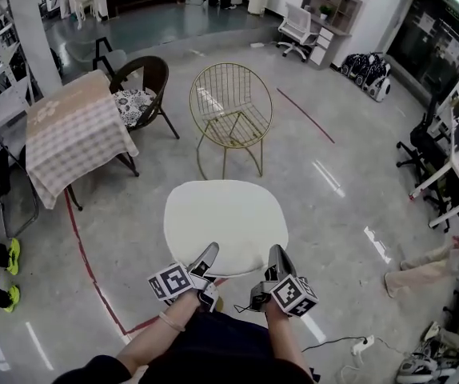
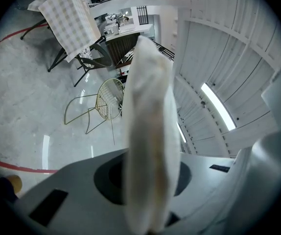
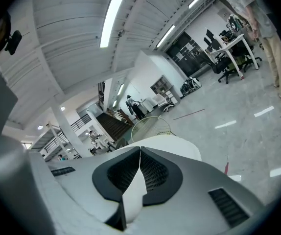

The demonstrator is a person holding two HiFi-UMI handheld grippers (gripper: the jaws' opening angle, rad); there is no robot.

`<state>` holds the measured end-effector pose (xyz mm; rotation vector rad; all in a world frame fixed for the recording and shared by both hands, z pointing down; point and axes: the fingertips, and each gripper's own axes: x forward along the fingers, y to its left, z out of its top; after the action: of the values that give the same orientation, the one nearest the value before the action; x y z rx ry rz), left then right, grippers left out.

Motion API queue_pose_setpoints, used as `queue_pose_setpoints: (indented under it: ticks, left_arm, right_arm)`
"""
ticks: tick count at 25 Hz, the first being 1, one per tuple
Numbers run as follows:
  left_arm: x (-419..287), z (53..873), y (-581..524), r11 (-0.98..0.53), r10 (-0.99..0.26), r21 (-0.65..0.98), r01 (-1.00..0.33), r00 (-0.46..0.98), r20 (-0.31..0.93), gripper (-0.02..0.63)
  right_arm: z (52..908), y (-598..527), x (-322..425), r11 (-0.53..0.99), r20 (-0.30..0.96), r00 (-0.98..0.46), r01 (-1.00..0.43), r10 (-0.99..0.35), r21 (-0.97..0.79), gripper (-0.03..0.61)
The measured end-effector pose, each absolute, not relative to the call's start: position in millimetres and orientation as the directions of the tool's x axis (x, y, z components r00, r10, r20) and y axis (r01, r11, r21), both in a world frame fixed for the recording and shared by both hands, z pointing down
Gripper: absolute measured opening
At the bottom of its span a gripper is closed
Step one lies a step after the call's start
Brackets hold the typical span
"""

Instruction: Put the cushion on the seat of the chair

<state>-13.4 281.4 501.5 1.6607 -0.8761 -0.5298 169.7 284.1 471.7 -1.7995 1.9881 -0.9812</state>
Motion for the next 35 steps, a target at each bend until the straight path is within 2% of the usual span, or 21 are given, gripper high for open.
queue_pose_setpoints:
  ticks: [16, 35]
  left_arm:
    - [-10.9, 504.7, 254.2, -0.045, -0.802, 0.96, -0.276, 0.584, 0.13, 0.075]
    - [2.6, 509.6, 129.3, -0.047, -0.799, 0.965, -0.259, 0.589, 0.12, 0.075]
  right_arm:
    - [478.7, 251.1, 174.4, 0.009, 0.237, -0.234, -0.729, -0.943, -0.685, -0.008]
    - [485.3, 136.0, 179.4, 0.007, 0.236, -0.239, -0.717, -0.942, -0.697, -0.008]
